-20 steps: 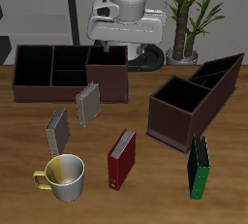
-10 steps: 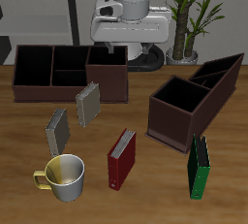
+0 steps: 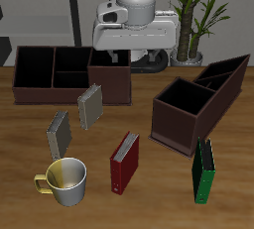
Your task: Place the red book into the left desk caddy's right compartment
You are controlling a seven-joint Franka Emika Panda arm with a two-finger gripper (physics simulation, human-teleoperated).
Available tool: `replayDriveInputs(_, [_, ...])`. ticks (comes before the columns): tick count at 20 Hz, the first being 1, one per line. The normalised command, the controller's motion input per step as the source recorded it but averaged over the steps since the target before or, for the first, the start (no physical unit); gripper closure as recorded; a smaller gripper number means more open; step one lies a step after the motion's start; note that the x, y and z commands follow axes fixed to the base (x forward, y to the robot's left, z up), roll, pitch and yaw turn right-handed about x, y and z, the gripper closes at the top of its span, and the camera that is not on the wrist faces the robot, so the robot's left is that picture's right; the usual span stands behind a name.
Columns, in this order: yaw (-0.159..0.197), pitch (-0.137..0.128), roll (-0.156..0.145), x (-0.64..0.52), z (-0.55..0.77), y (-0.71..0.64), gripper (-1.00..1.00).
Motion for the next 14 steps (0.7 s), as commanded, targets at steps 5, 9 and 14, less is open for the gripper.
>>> replayDriveInputs(5, [0.026, 0.013, 0.016, 0.34, -0.02, -0.09, -1.0])
replayDriveInputs(9, [0.003, -0.013, 0.004, 0.3, 0.03, -0.08, -1.0])
replayDriveInputs(14, [-0.009, -0.005, -0.011, 0.21, -0.05, -0.03, -1.0])
